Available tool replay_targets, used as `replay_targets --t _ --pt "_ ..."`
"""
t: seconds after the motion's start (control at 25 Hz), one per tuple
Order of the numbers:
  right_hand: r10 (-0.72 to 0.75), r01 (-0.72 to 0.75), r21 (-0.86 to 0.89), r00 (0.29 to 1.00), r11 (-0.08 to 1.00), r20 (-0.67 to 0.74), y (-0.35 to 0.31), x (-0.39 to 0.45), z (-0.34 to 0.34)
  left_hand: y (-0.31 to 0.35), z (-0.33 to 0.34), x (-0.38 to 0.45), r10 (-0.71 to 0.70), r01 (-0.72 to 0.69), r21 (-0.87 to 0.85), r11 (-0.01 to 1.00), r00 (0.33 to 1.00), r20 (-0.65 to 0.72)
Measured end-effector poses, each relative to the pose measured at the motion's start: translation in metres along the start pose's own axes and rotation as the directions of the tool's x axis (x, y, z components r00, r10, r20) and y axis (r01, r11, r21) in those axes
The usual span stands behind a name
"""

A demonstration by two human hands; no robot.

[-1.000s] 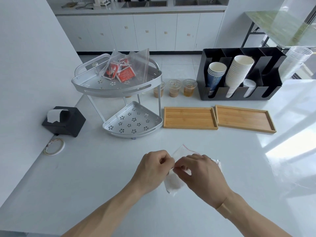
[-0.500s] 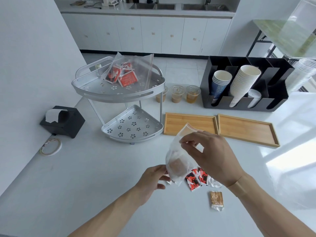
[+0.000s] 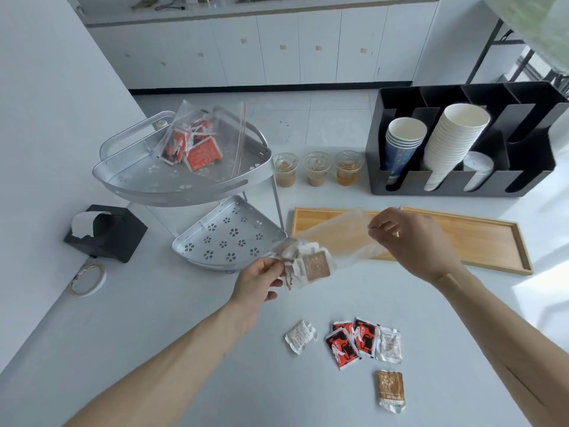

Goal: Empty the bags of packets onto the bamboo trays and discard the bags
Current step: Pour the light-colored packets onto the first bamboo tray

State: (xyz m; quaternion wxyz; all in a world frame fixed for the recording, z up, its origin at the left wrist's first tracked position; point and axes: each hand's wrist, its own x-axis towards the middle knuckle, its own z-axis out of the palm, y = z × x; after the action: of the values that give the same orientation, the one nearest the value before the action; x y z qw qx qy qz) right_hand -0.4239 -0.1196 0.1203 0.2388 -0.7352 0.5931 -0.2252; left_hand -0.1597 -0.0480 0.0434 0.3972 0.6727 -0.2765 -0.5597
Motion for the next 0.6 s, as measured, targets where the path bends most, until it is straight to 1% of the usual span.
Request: replay_targets --t 0.08,0.2,0.32,0.48,0.6 --pt "0.082 -0.083 0.055 0.996 0.995 0.036 0.025 0.023 0.012 0.014 0.004 0.014 0.067 -0.062 0.078 0.995 0.995 -0.070" --pt "0.137 -0.148 0.145 0.987 0.978 0.081 0.058 0.058 0.037 0.031 0.017 0.034 0.136 -0.108 0.193 0.975 0.981 -0.142" --pt "0.188 -0.219 0.238 0.971 0.946 0.145 0.088 0.085 0.061 0.036 0.034 0.052 0.154 -0.099 0.254 0.962 0.966 -0.209" --pt "0.263 -0.321 0.269 0.937 0.908 0.230 0.124 0.101 0.089 0.035 0.057 0.071 0.146 -0.058 0.327 0.943 0.956 -0.254" --pt "0.360 -0.438 0.333 0.892 0.835 0.273 0.142 0.103 0.103 0.043 0.076 0.085 0.187 -0.070 0.387 0.919 0.944 -0.273"
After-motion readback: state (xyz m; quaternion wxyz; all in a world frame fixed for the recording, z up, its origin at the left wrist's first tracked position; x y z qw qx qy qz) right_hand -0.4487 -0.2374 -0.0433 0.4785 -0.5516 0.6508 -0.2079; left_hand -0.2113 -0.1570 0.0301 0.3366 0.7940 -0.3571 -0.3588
